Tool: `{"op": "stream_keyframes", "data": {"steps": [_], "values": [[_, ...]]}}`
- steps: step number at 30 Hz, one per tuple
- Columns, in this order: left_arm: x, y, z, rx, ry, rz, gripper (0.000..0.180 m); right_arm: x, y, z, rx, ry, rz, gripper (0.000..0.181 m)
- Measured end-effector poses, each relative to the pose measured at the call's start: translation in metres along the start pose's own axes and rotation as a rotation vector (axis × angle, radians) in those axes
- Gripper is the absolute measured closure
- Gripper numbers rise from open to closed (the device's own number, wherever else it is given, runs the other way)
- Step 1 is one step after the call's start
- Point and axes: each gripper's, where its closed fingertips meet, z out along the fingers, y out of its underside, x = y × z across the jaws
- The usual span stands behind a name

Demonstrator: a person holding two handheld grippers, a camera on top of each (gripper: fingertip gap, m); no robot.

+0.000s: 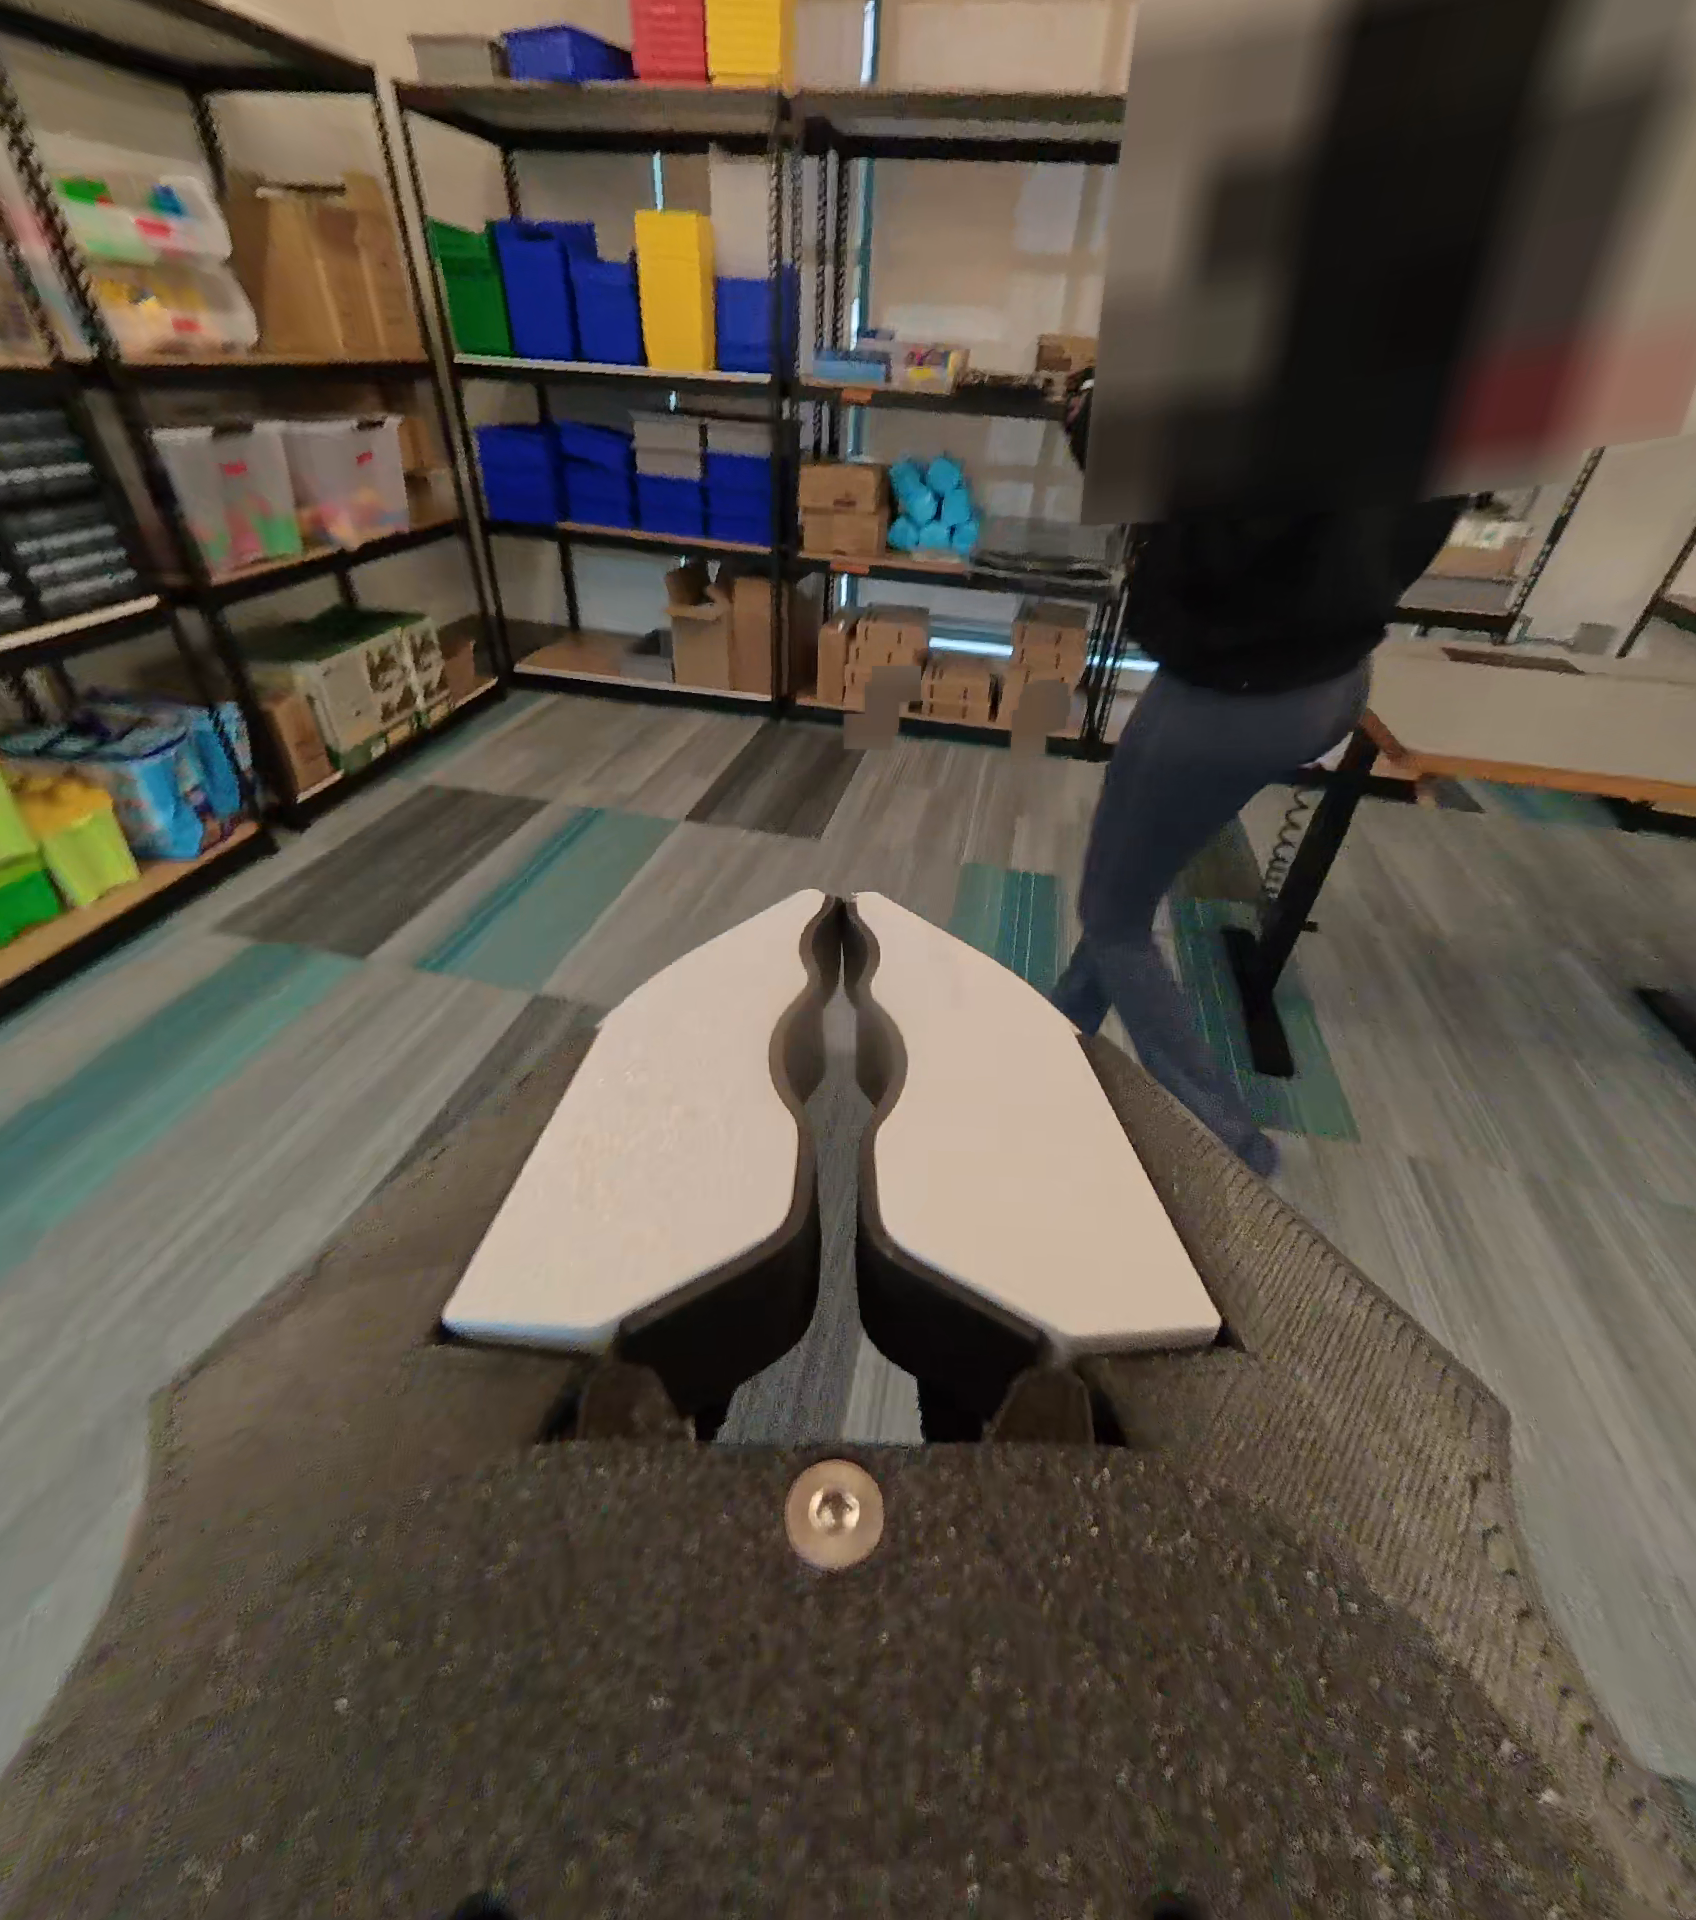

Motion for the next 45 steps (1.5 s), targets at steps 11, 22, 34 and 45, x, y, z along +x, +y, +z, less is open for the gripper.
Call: {"op": "stream_keyframes", "data": {"steps": [11,22,34,45], "values": [[-0.119,0.025,0.249,-0.082,-0.14,0.009,0.18,0.108,0.018,0.279,-0.08,-0.071,-0.033,0.181],[-0.247,-0.003,0.47,-0.08,-0.303,-0.021,0.18,0.162,-0.065,0.586,-0.067,-0.337,-0.117,0.181],[-0.428,-0.006,0.781,-0.079,-0.204,0.005,0.18,0.247,-0.091,0.895,-0.043,-0.171,-0.045,0.177],[-0.551,-0.092,1.058,0.042,-0.122,0.054,0.18,0.326,-0.127,1.144,-0.026,-0.073,-0.021,0.175]]}}
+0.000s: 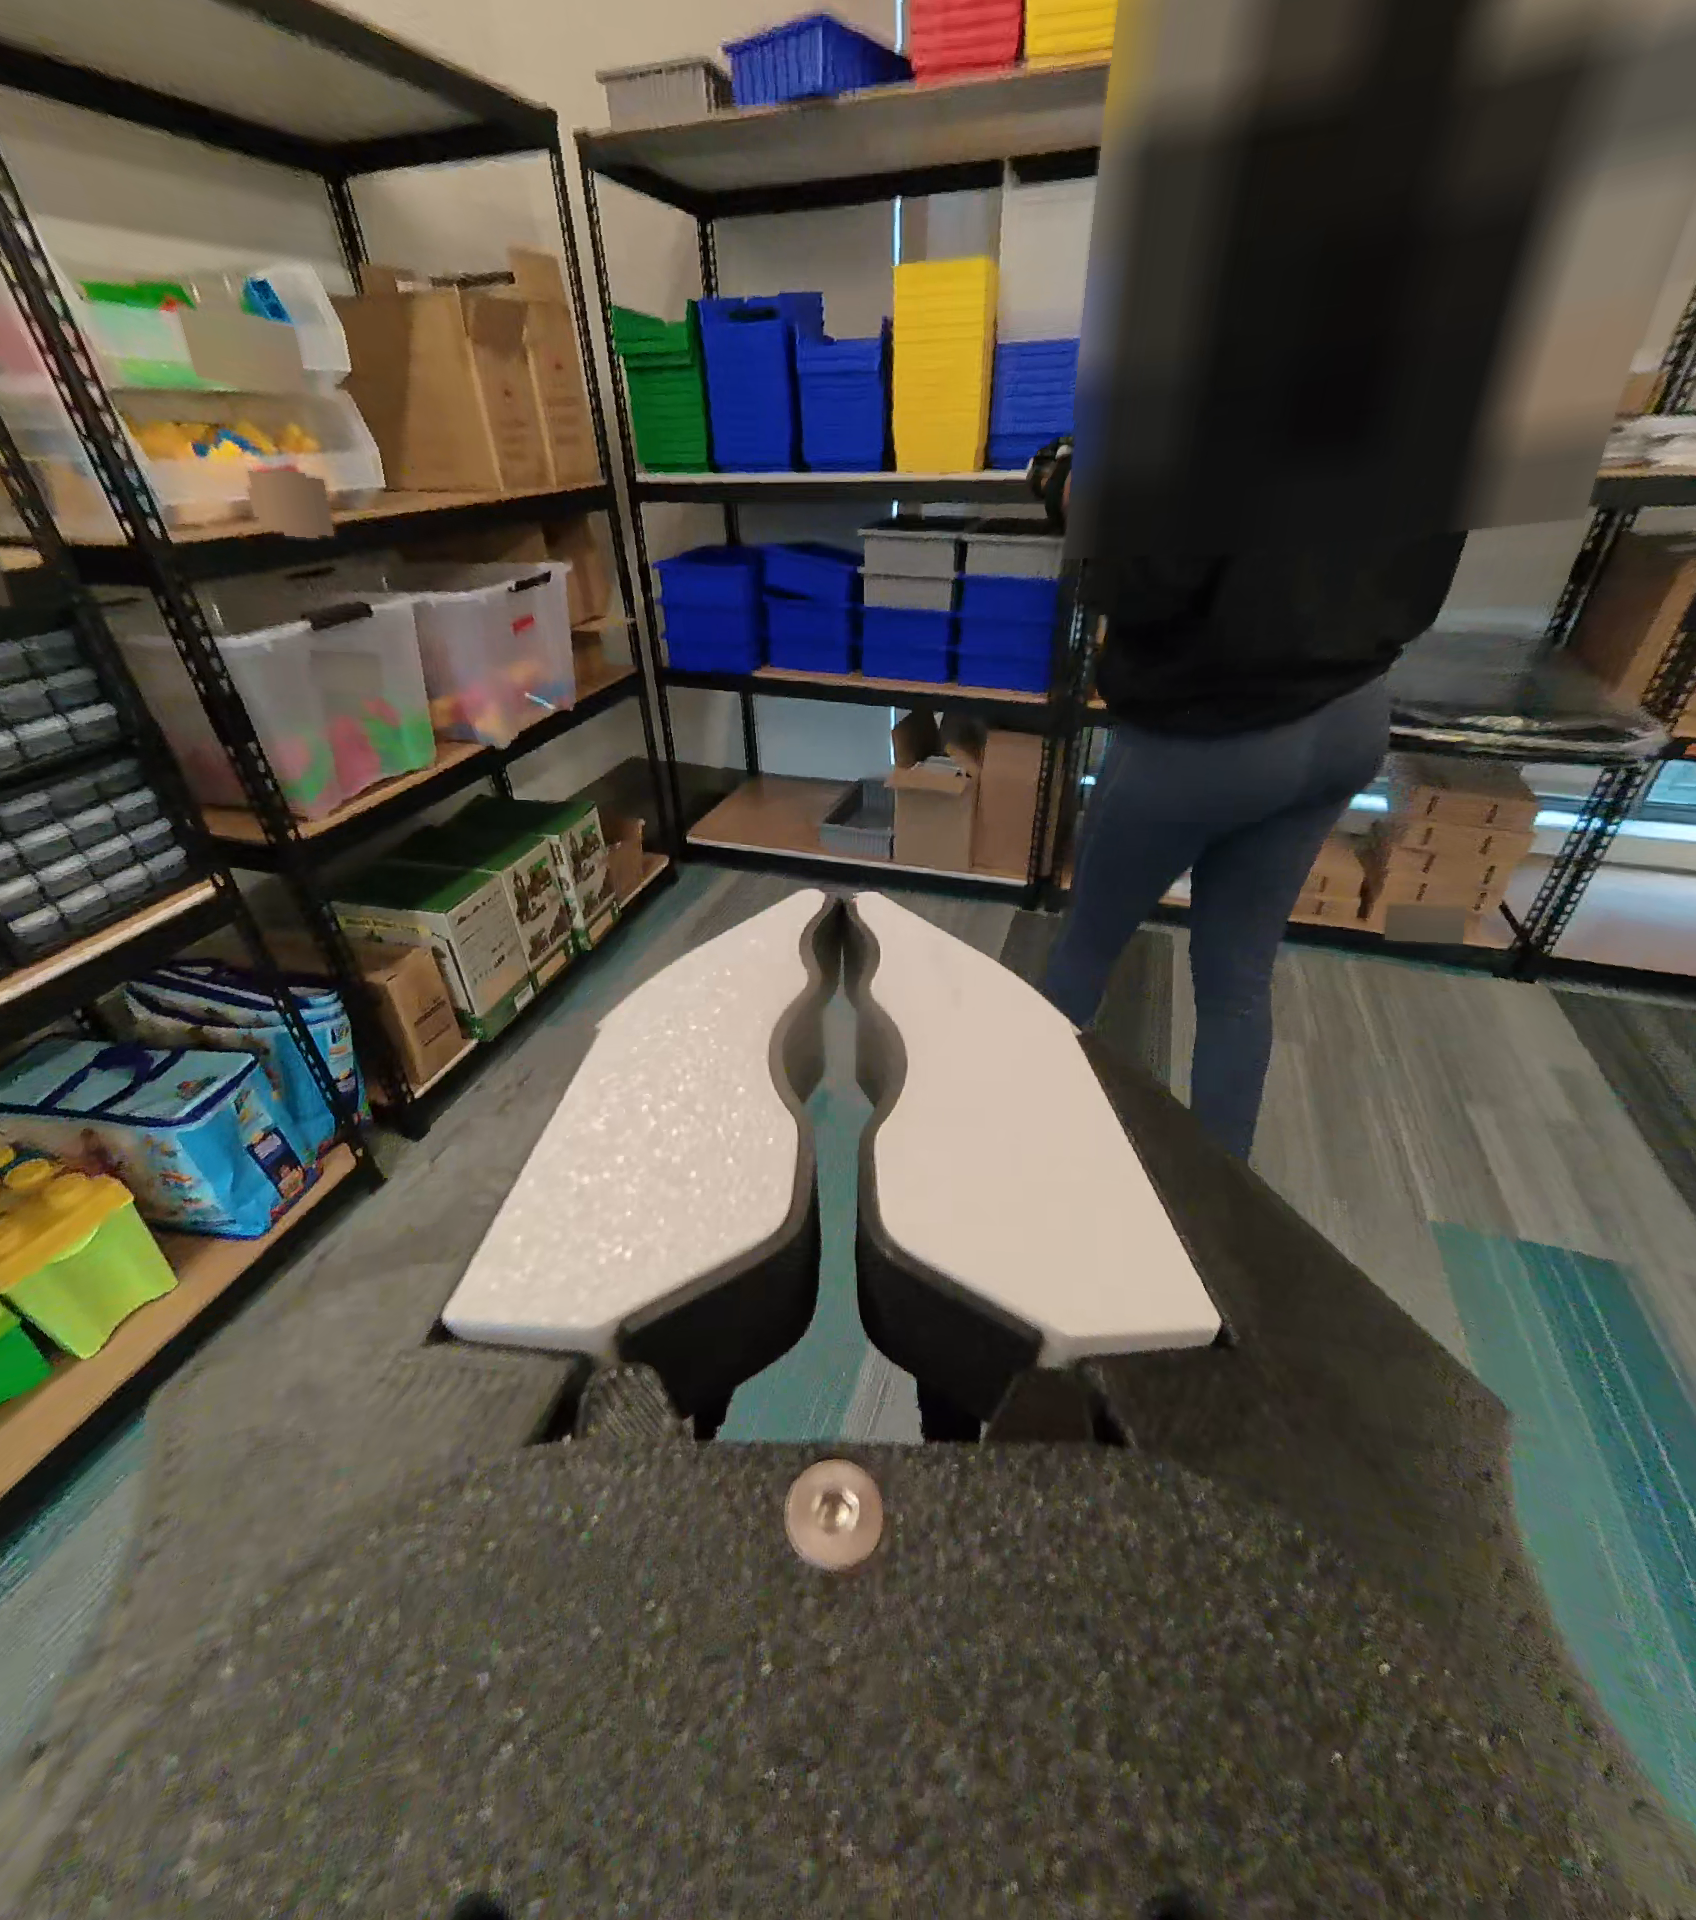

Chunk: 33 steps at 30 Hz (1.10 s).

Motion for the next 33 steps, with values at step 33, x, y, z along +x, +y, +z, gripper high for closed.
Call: {"op": "stream_keyframes", "data": {"steps": [33], "values": [[-0.386,0.013,0.685,-0.02,0.147,0.074,0.18,0.164,-0.117,0.738,0.083,0.254,-0.071,0.174]]}}
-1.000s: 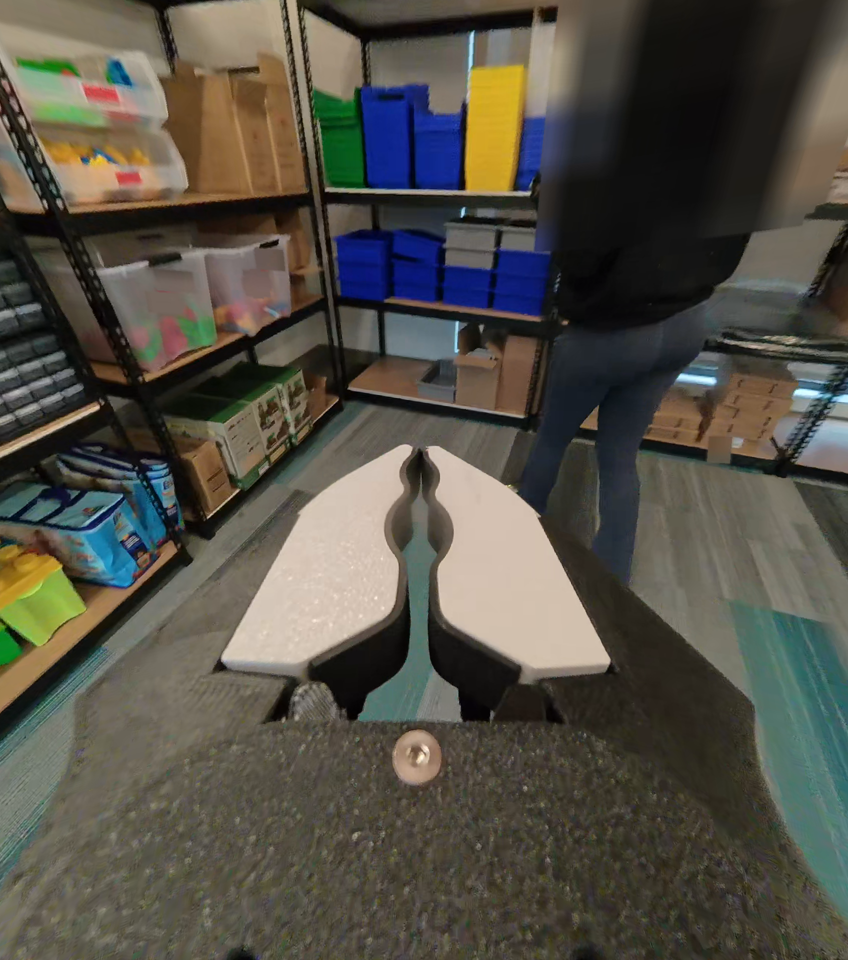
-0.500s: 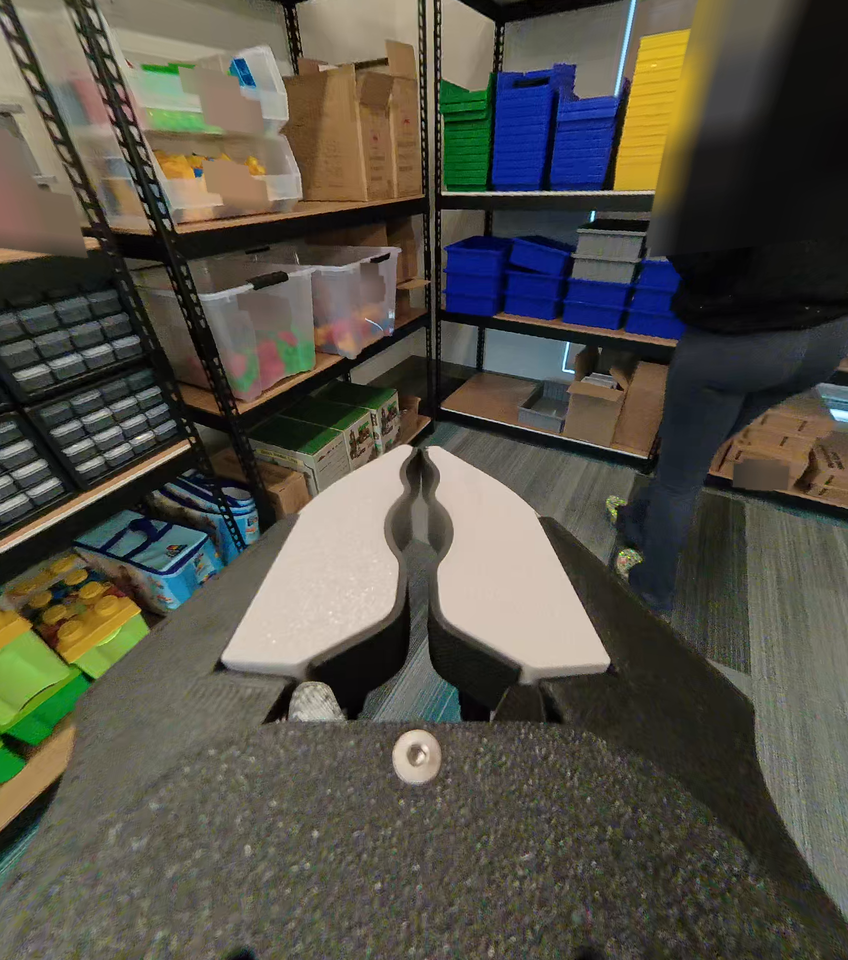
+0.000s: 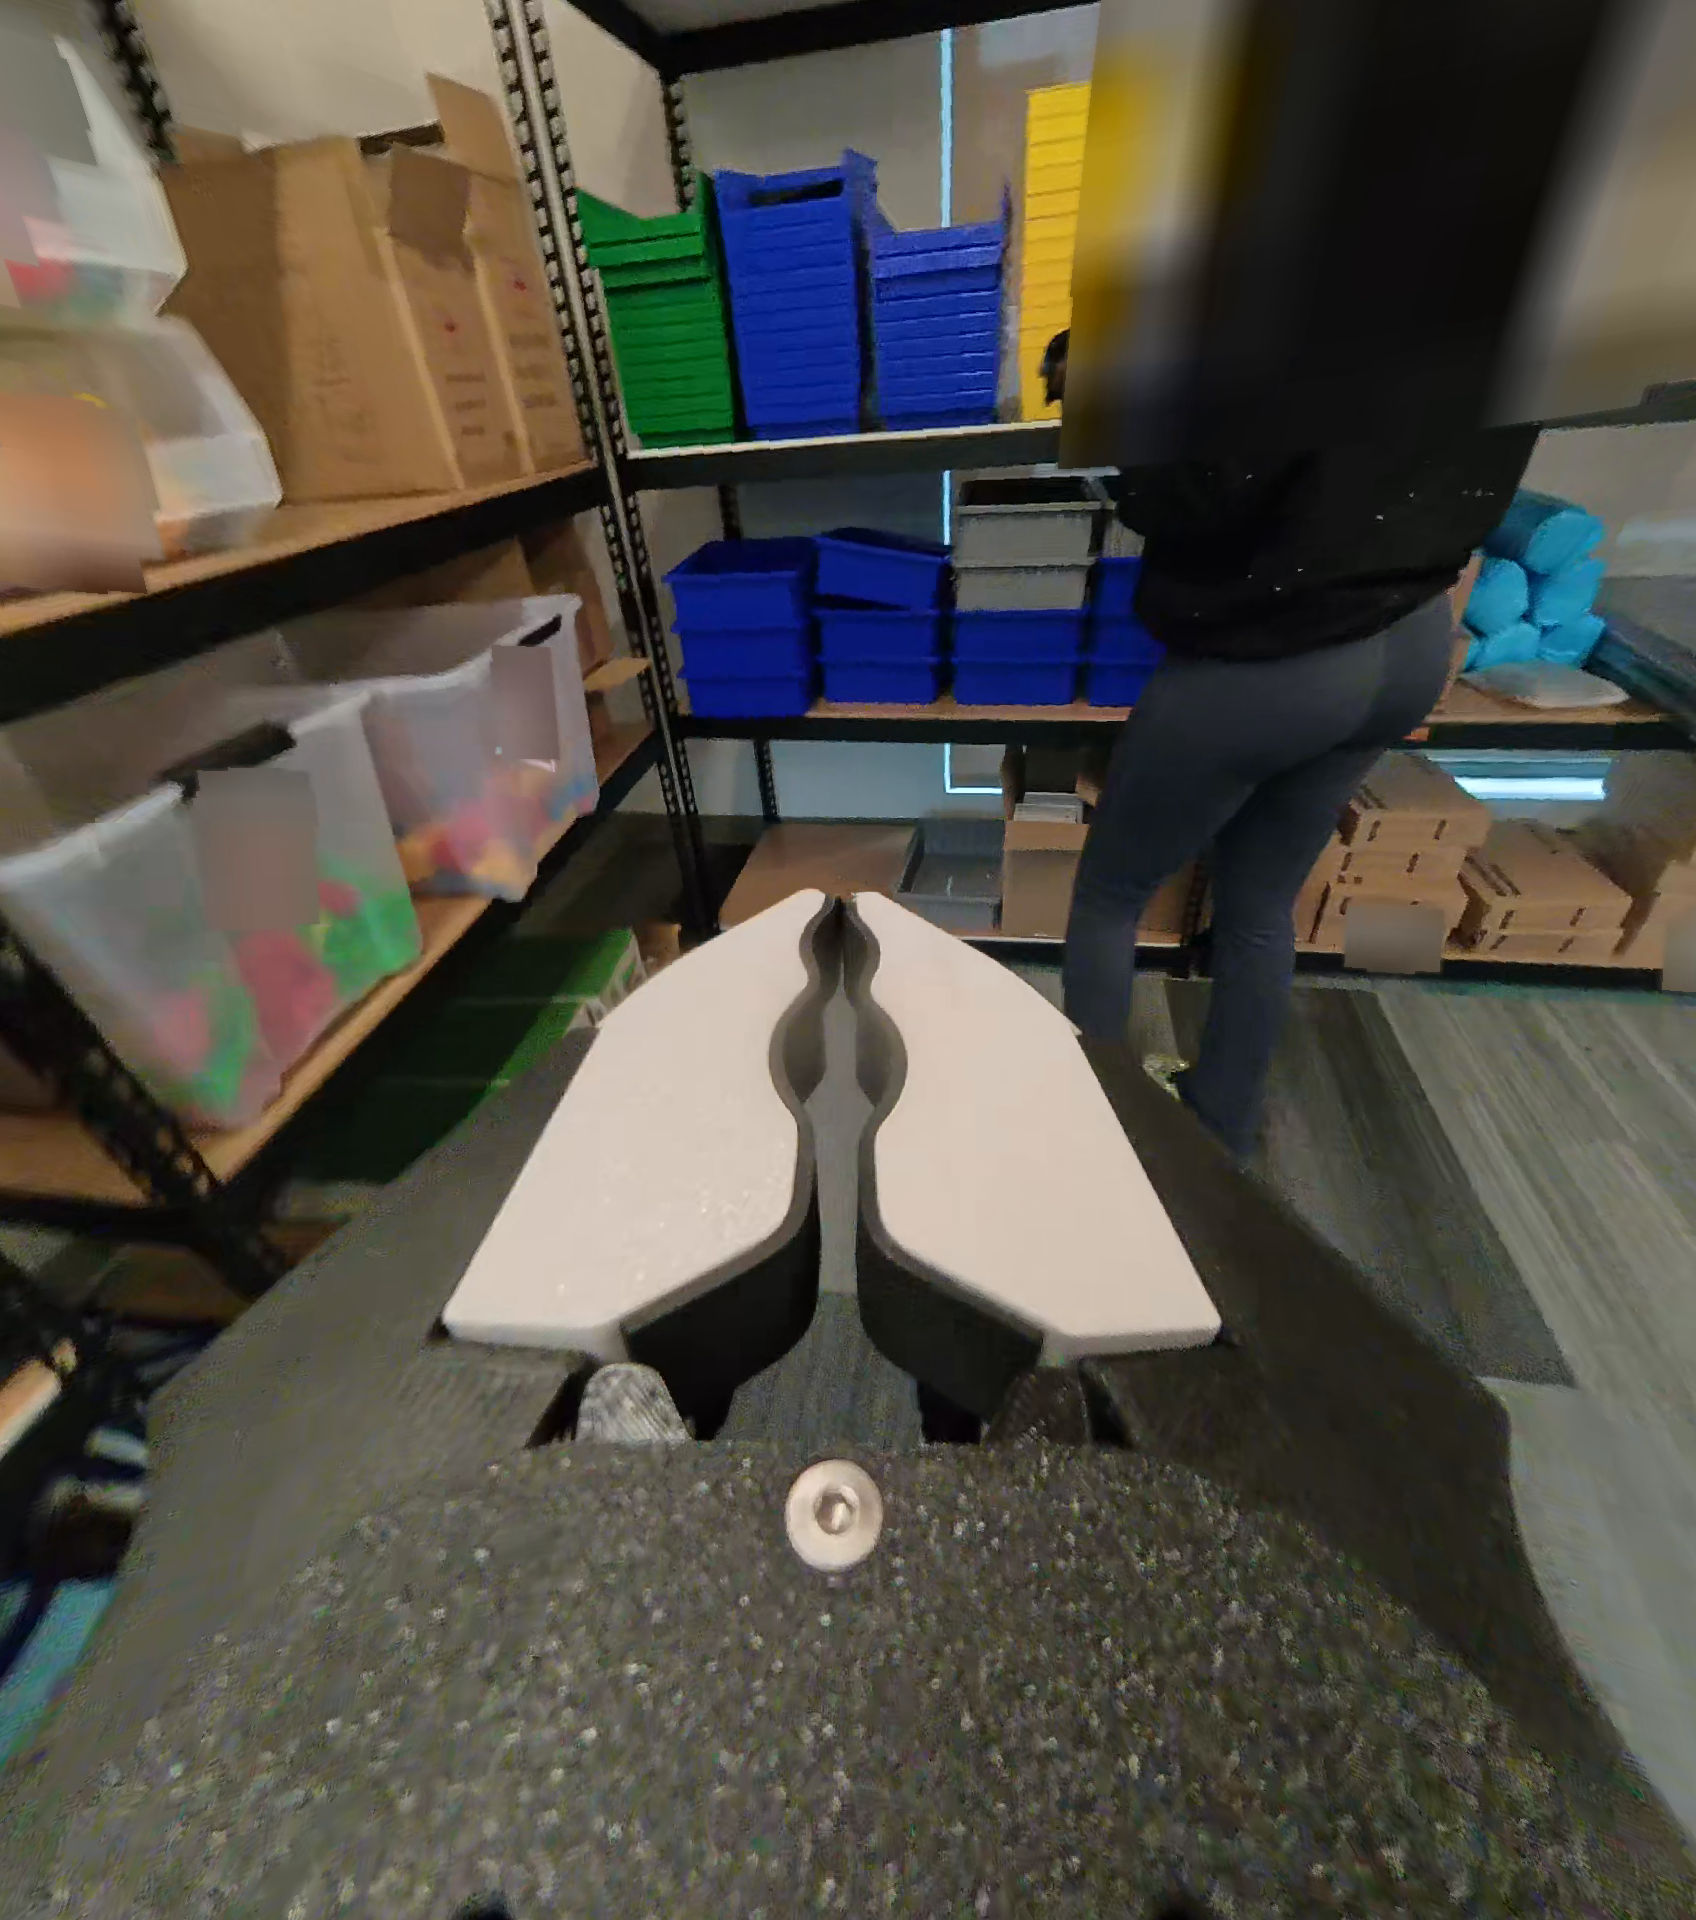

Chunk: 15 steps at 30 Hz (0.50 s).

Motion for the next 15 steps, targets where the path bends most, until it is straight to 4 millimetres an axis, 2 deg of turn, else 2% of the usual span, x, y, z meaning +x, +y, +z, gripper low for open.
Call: {"op": "stream_keyframes", "data": {"steps": [3,5,7,11,15], "values": [[-0.036,-0.012,0.046,0.011,0.047,0.036,0.18,-0.013,-0.005,0.045,-0.011,0.027,-0.001,0.174],[-0.055,-0.016,0.069,0.018,0.06,0.033,0.18,-0.018,-0.005,0.068,-0.024,0.03,0.008,0.174],[-0.069,-0.012,0.087,0.015,0.06,0.022,0.18,-0.021,-0.003,0.091,-0.04,0.03,0.0,0.174],[-0.091,0.008,0.111,-0.02,0.032,-0.021,0.18,-0.02,-0.001,0.132,-0.05,0.019,0.005,0.174],[-0.109,0.018,0.122,-0.052,-0.009,-0.037,0.18,-0.016,-0.003,0.166,-0.032,0.009,0.012,0.174]]}}
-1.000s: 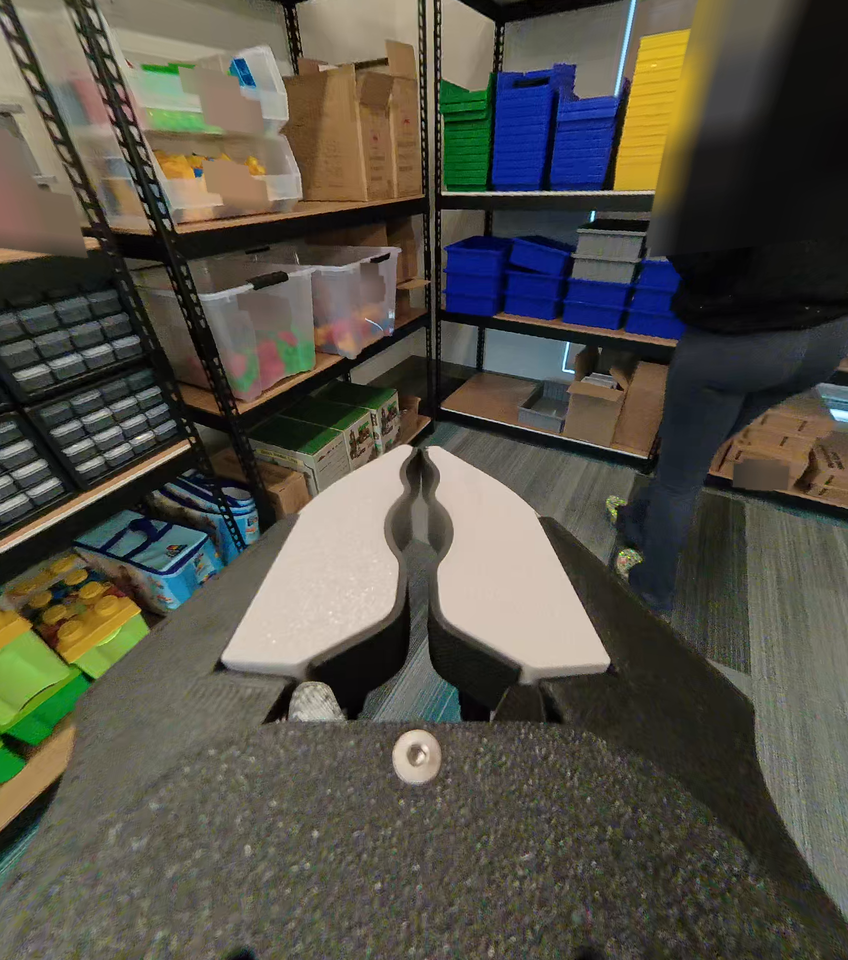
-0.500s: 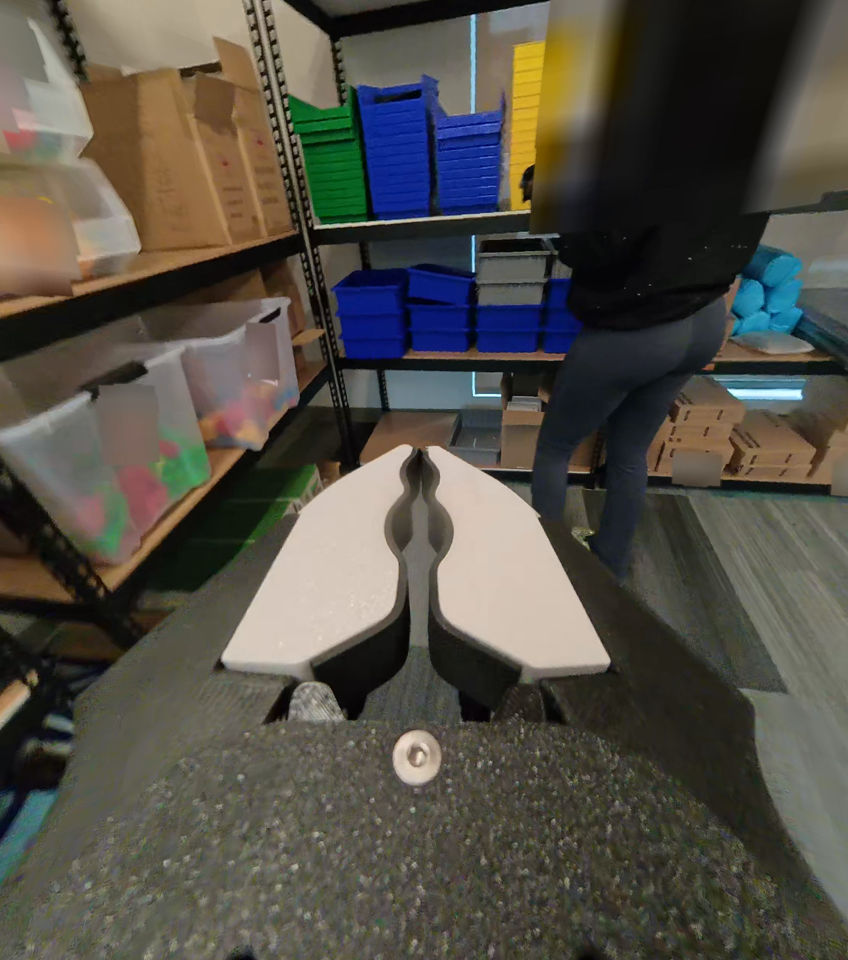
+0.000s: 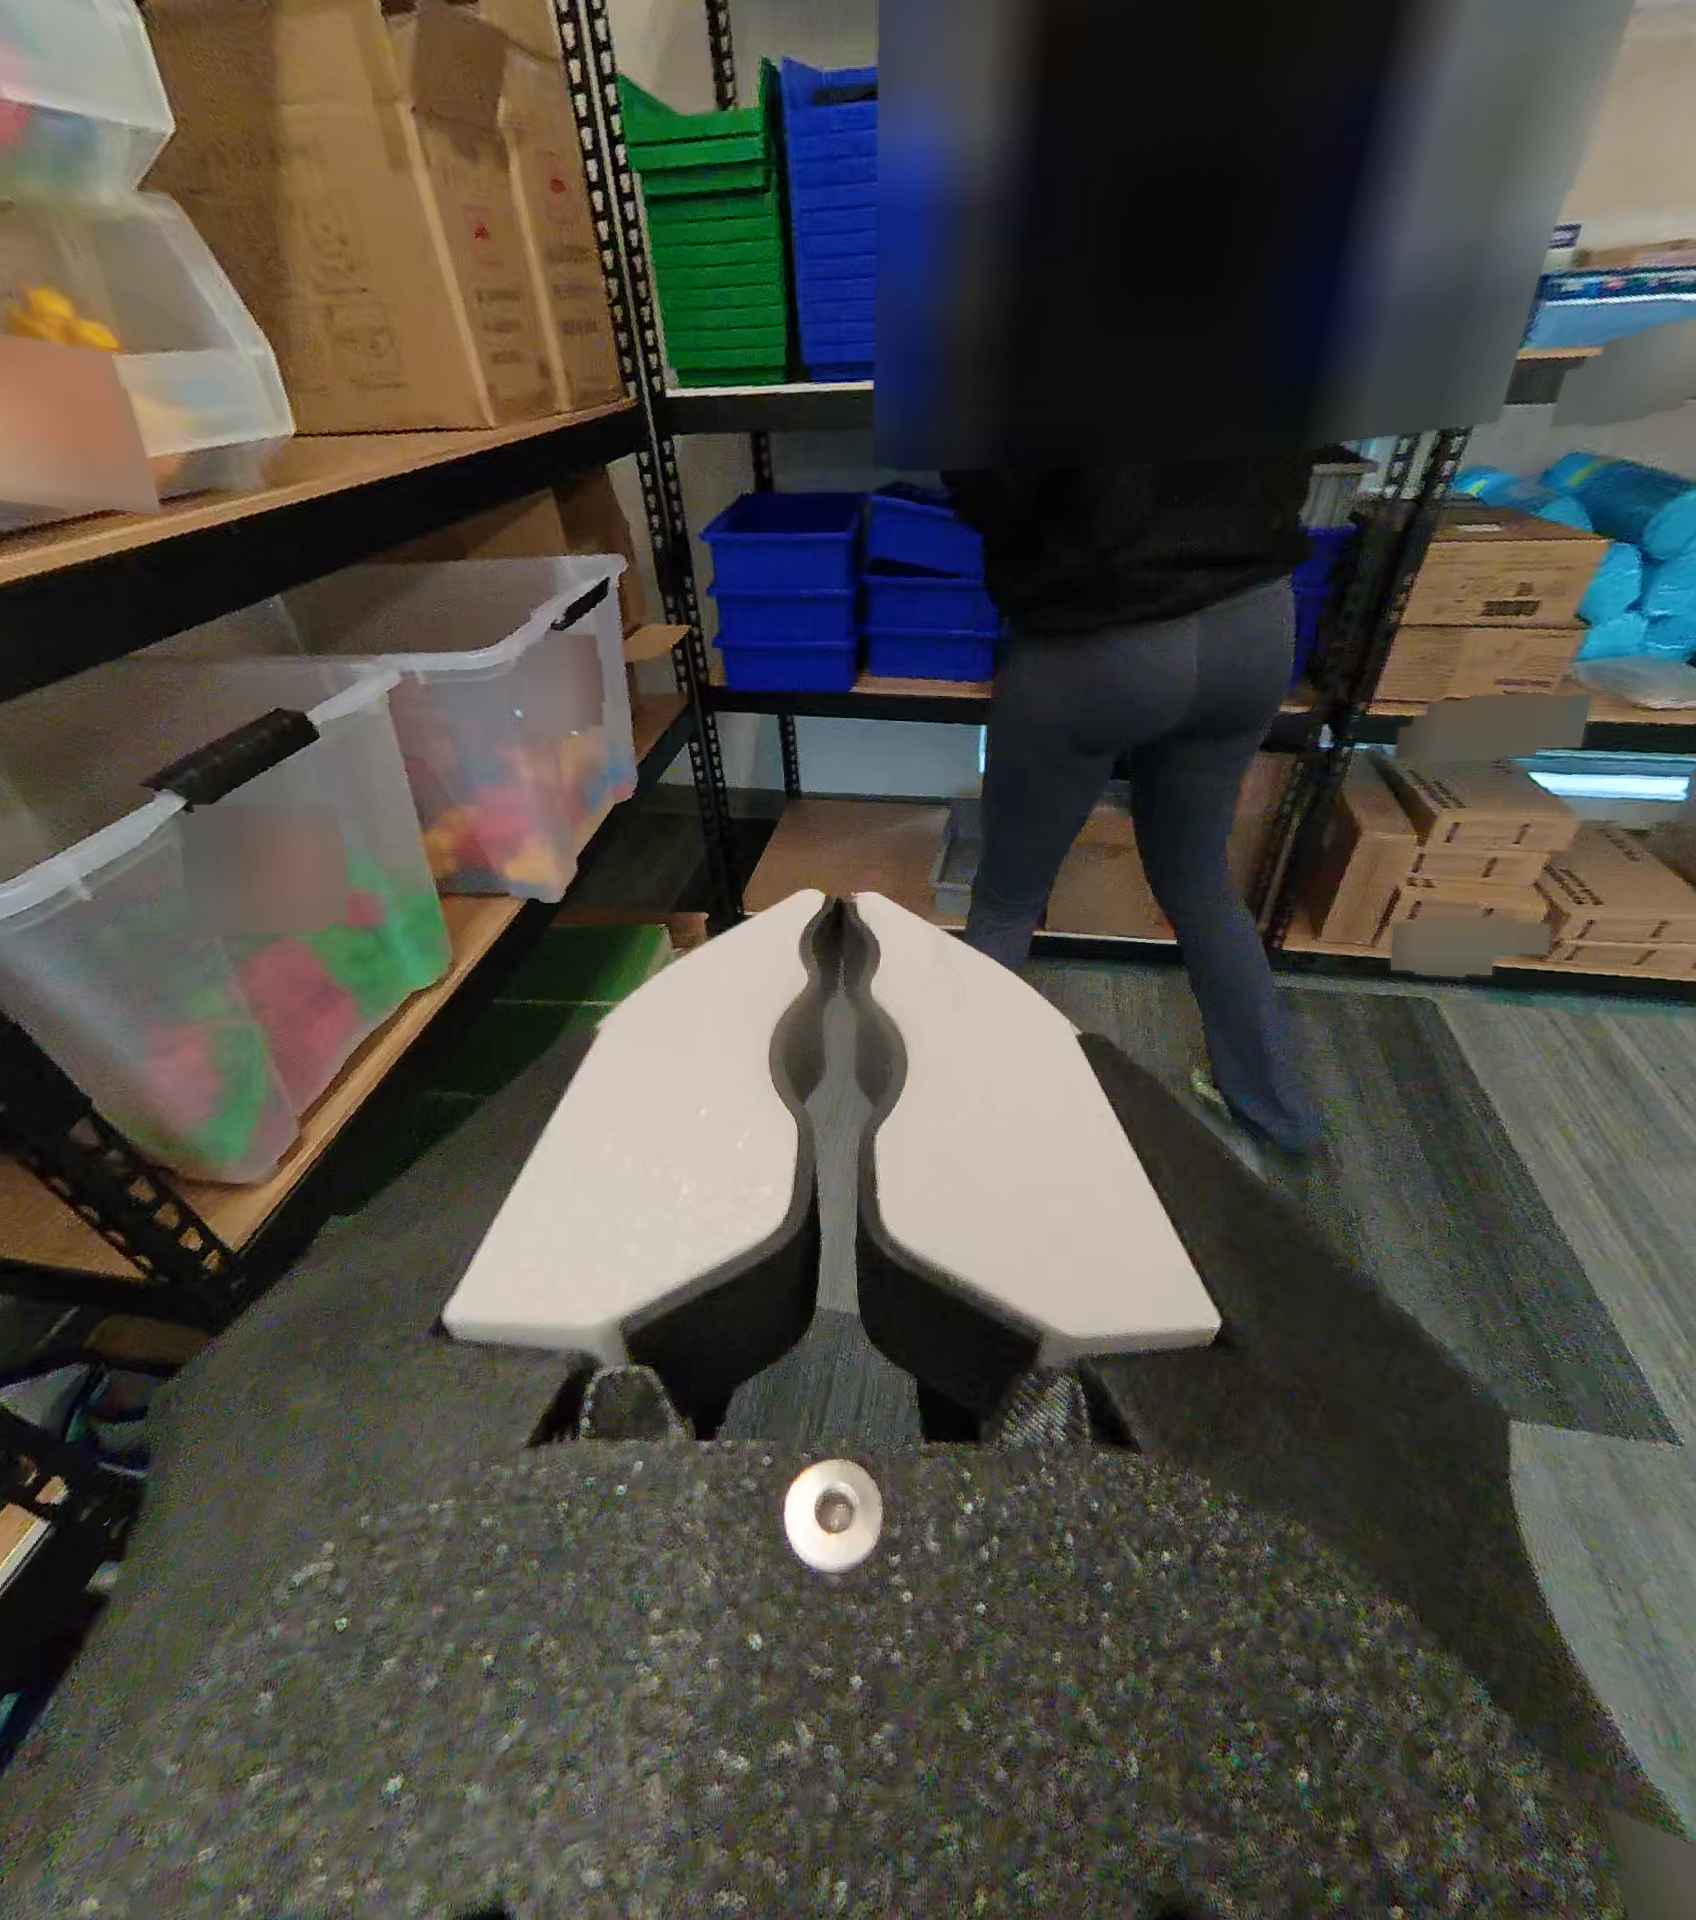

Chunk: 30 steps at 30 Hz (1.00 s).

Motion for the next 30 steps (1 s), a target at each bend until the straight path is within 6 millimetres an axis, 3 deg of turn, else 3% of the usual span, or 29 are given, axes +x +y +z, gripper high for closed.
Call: {"op": "stream_keyframes", "data": {"steps": [4,8,14,17,23,30], "values": [[-0.018,0.009,0.015,-0.032,-0.042,0.001,0.18,0.016,0.001,0.031,0.015,0.003,0.011,0.174],[-0.031,0.01,0.041,-0.045,-0.086,-0.028,0.18,0.042,-0.002,0.055,0.013,0.024,0.034,0.177],[-0.014,-0.004,0.098,0.003,-0.071,-0.019,0.18,0.086,0.005,0.064,-0.007,0.095,0.035,0.181],[-0.002,-0.011,0.12,0.028,-0.061,-0.046,0.18,0.1,0.008,0.066,-0.014,0.104,0.04,0.181],[0.016,-0.01,0.141,0.019,-0.017,-0.038,0.18,0.111,0.014,0.079,-0.029,0.126,0.05,0.181],[0.001,-0.012,0.161,0.025,0.046,-0.04,0.18,0.091,0.013,0.099,-0.031,0.149,0.043,0.181]]}}
